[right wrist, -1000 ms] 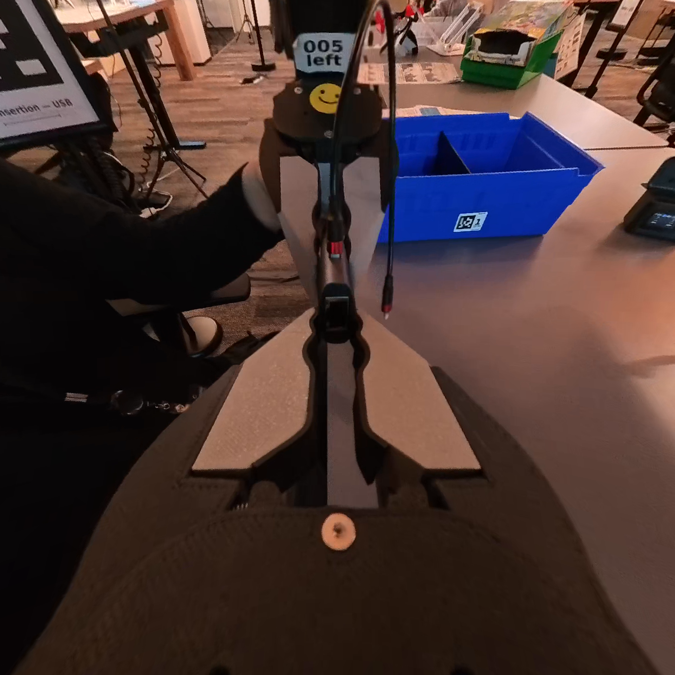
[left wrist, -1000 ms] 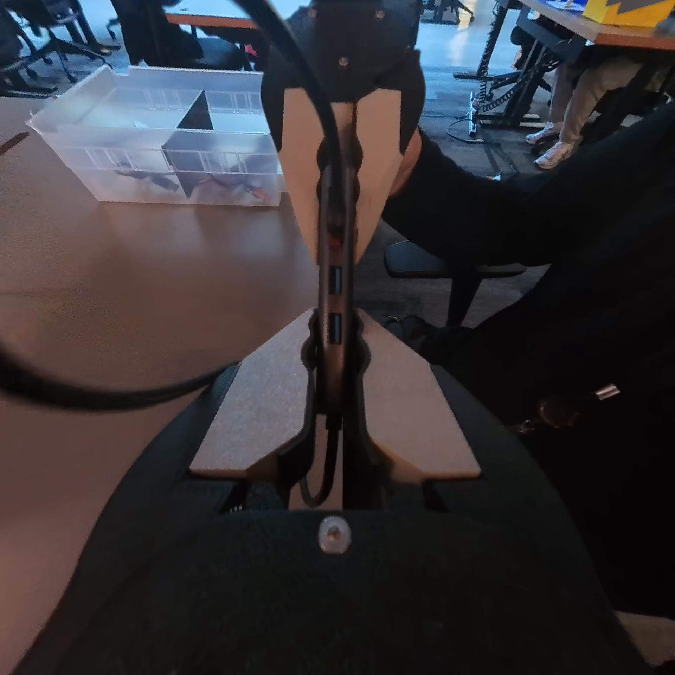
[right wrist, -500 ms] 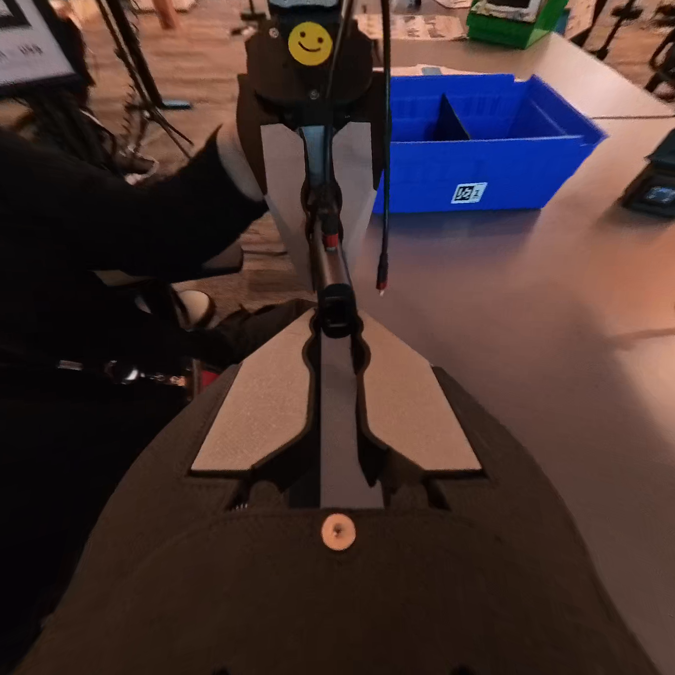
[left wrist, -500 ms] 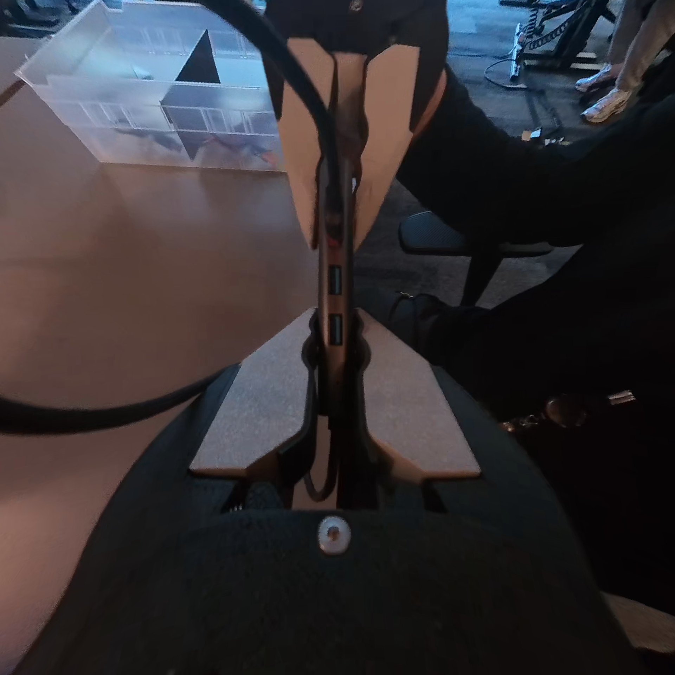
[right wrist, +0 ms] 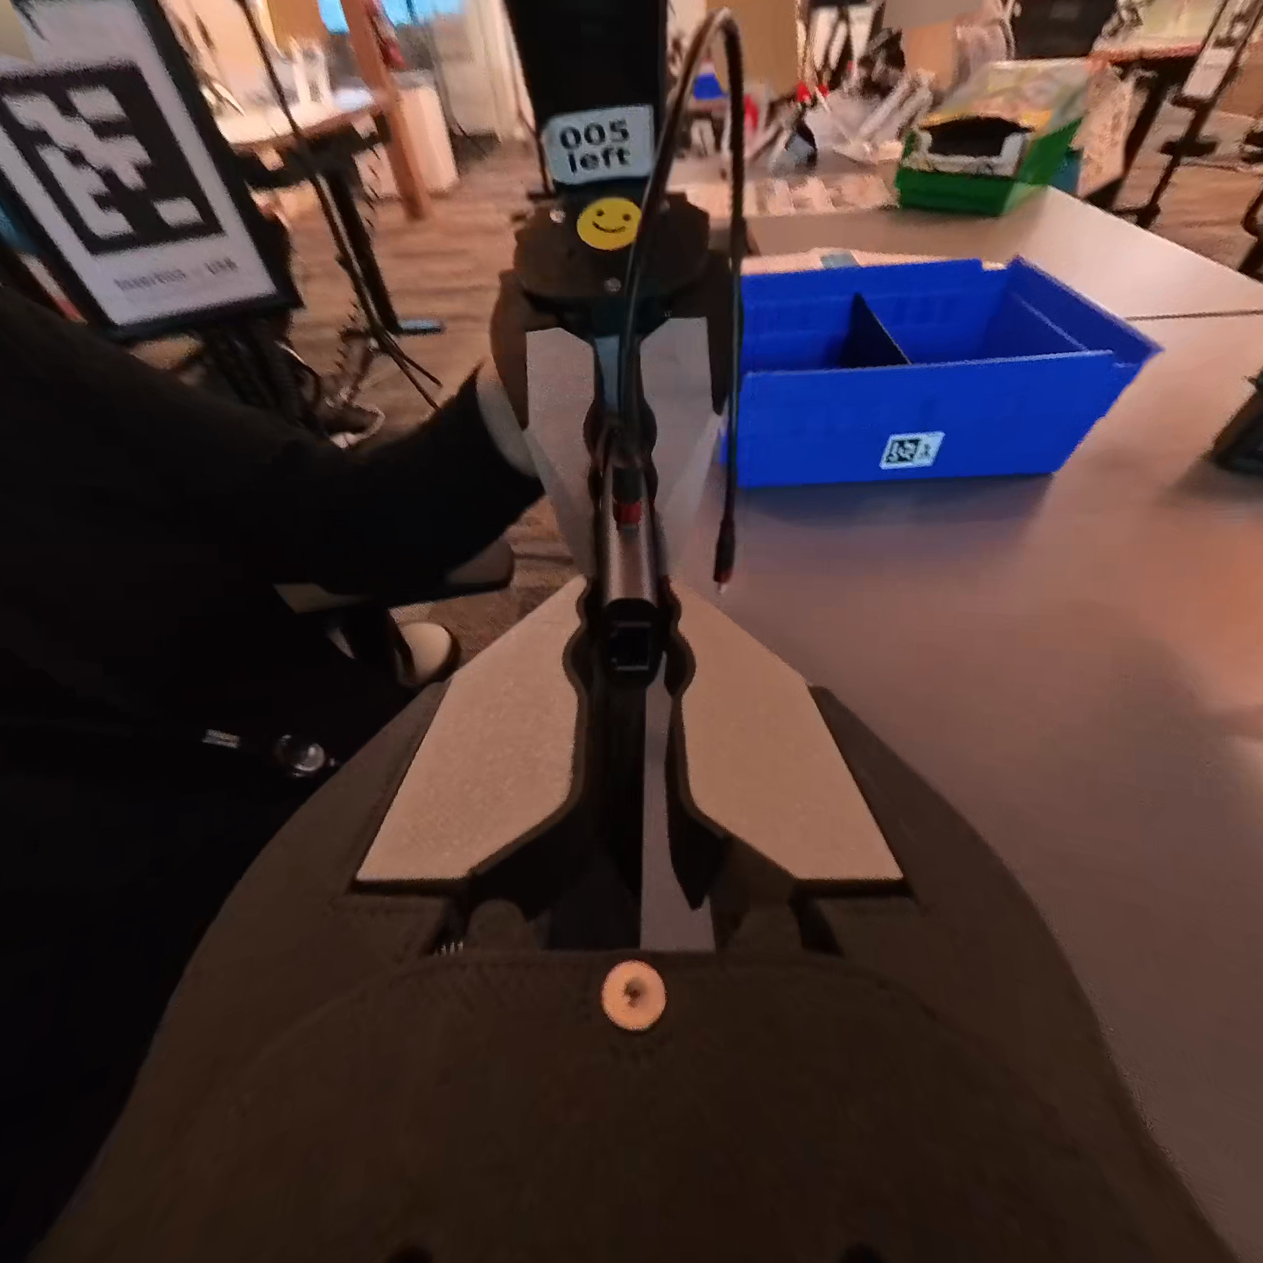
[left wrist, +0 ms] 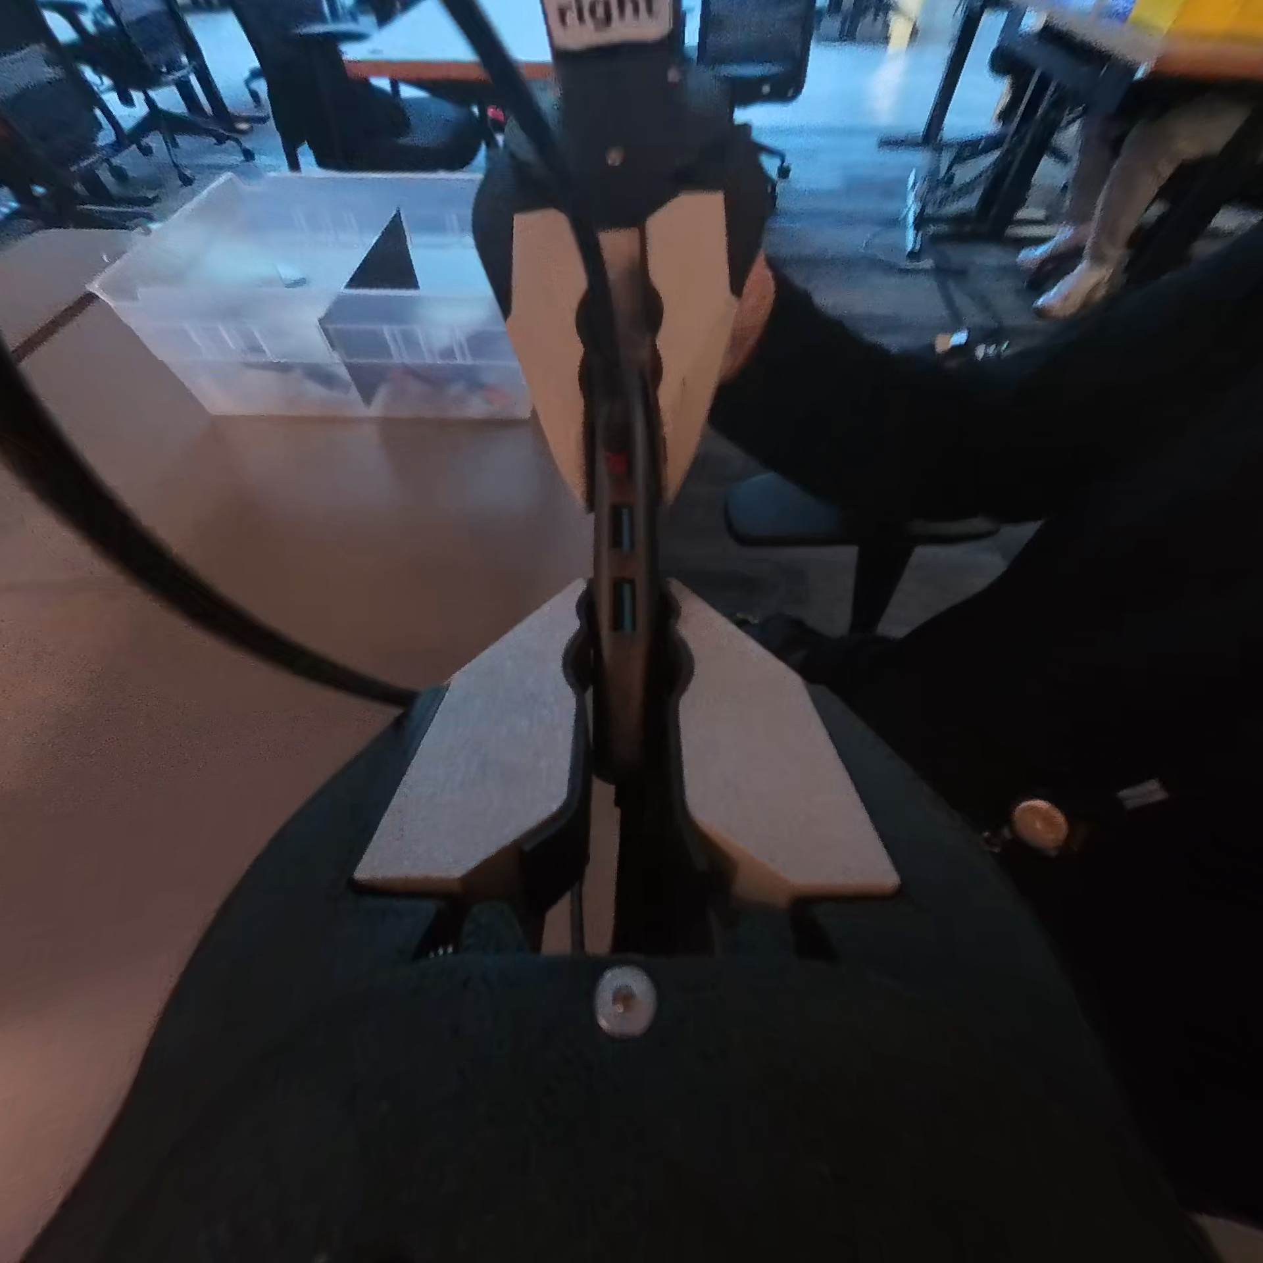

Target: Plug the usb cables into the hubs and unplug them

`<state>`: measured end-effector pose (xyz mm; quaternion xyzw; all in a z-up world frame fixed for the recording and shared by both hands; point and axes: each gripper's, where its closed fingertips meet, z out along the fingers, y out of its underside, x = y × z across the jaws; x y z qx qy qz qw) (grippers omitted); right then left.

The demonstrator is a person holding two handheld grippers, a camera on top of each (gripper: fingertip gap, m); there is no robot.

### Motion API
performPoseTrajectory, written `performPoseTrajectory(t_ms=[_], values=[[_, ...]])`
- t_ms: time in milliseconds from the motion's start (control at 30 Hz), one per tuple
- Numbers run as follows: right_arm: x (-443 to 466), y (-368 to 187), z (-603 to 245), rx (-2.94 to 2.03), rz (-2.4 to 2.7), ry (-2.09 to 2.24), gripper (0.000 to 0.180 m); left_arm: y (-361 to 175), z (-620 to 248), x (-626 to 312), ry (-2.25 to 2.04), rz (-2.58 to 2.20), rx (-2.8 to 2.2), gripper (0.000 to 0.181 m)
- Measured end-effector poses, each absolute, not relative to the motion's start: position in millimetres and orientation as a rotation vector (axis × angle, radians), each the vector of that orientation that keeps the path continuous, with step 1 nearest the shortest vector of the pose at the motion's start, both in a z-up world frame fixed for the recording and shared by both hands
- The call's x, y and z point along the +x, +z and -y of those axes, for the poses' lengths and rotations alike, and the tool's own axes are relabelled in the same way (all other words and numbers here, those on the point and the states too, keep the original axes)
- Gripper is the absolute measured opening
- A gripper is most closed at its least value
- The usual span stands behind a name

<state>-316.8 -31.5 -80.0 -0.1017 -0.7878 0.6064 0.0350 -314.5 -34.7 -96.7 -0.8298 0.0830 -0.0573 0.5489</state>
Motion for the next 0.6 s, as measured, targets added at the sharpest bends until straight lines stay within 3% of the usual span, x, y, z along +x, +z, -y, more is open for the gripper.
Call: performPoseTrajectory(t_ms=[600], values=[[-316.8,-85.4,22.1,-0.273,2.400,1.587,0.010,-116.7,27.3,-314.4,-0.137,-0.177,-2.069,0.014]])
